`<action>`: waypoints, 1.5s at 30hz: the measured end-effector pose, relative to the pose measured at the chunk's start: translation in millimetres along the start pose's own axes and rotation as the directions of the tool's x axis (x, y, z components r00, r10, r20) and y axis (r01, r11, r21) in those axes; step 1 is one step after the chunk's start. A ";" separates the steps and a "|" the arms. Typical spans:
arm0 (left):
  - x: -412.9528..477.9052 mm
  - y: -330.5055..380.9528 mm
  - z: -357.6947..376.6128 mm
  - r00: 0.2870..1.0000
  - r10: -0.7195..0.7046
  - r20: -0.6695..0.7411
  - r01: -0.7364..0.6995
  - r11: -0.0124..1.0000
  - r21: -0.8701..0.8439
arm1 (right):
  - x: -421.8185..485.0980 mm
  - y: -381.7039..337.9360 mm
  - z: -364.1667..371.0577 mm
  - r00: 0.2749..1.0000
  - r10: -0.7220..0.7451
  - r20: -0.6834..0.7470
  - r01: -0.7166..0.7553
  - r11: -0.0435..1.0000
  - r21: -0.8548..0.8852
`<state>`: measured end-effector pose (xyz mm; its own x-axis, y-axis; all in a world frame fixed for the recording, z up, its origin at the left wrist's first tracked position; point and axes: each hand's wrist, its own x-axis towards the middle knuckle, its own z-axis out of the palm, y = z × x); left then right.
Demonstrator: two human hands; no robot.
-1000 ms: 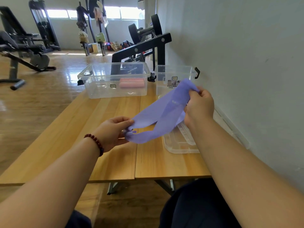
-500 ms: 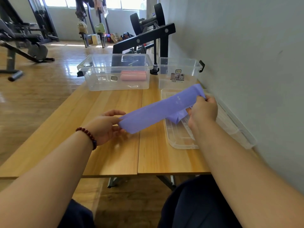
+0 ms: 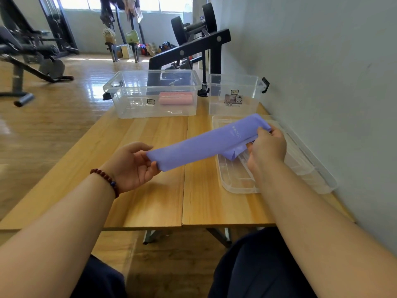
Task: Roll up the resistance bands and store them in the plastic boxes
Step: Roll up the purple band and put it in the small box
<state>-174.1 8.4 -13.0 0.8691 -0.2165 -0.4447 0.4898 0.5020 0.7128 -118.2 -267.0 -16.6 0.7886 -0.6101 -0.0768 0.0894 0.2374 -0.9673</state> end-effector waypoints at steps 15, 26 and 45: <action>5.8 -6.6 4.1 0.980 0.127 -0.150 -0.066 0.931 0.358 | -8.2 0.4 -3.1 1.000 0.015 -0.022 -0.016 0.999 -0.028; 12.2 -12.1 12.8 0.895 0.360 -0.265 -0.302 0.924 0.235 | -15.0 0.5 -2.8 0.999 0.041 -0.019 -0.040 0.999 0.035; 21.7 -13.7 2.0 0.724 0.575 -0.381 -0.270 0.744 0.611 | -26.5 0.8 -10.4 1.000 0.000 0.021 0.004 0.984 -0.179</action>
<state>-161.8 -4.8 -31.4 0.8848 0.4508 -0.1184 0.1721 -0.0799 0.9818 -145.4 -258.5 -17.8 0.8009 -0.5945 -0.0715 -0.0177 0.0958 -0.9952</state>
